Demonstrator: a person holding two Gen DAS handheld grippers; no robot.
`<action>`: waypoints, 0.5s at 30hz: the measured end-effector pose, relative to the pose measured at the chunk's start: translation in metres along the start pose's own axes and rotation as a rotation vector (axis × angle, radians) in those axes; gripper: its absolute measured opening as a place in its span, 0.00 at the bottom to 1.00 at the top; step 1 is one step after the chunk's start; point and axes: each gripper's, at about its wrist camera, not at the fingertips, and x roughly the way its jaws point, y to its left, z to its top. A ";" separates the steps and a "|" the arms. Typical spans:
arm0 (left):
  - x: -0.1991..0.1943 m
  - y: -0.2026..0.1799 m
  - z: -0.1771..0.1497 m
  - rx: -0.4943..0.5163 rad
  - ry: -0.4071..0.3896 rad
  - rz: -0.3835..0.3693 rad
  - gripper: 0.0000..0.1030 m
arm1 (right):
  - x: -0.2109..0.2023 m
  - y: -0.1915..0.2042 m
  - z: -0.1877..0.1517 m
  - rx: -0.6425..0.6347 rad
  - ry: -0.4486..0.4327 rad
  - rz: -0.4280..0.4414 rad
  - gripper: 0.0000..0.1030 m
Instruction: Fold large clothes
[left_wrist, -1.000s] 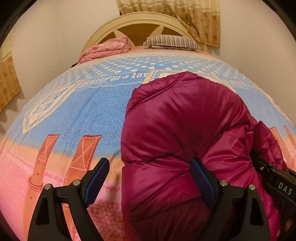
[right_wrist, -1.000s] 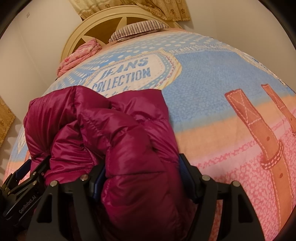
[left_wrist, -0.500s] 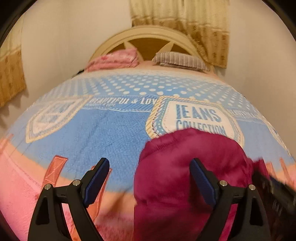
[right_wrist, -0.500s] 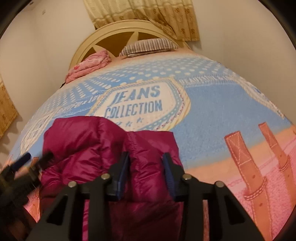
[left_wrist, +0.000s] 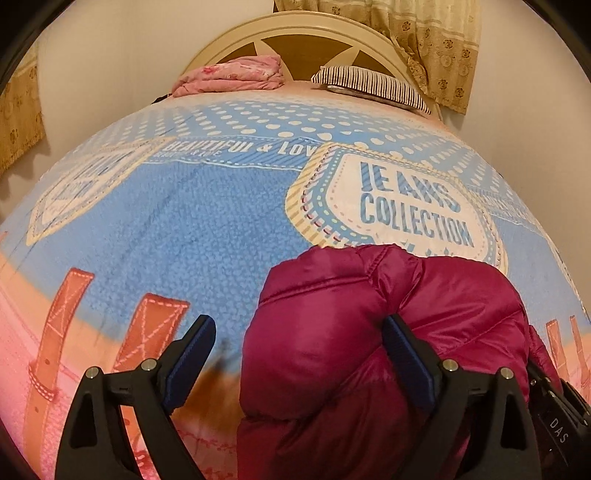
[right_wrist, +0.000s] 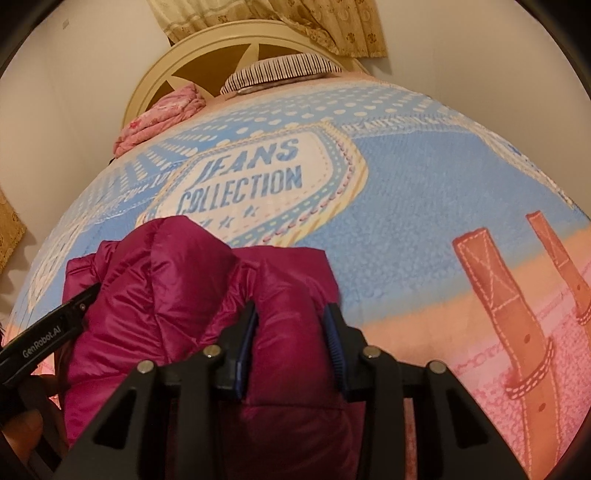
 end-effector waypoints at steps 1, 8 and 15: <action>0.001 -0.001 -0.001 0.000 0.002 0.002 0.90 | 0.000 -0.001 -0.001 0.004 0.002 0.002 0.38; 0.007 -0.001 -0.004 -0.006 0.009 0.000 0.91 | 0.007 -0.006 -0.002 0.016 0.016 0.012 0.38; 0.009 -0.001 -0.005 -0.010 0.018 -0.003 0.92 | 0.010 -0.005 -0.003 0.013 0.030 0.006 0.39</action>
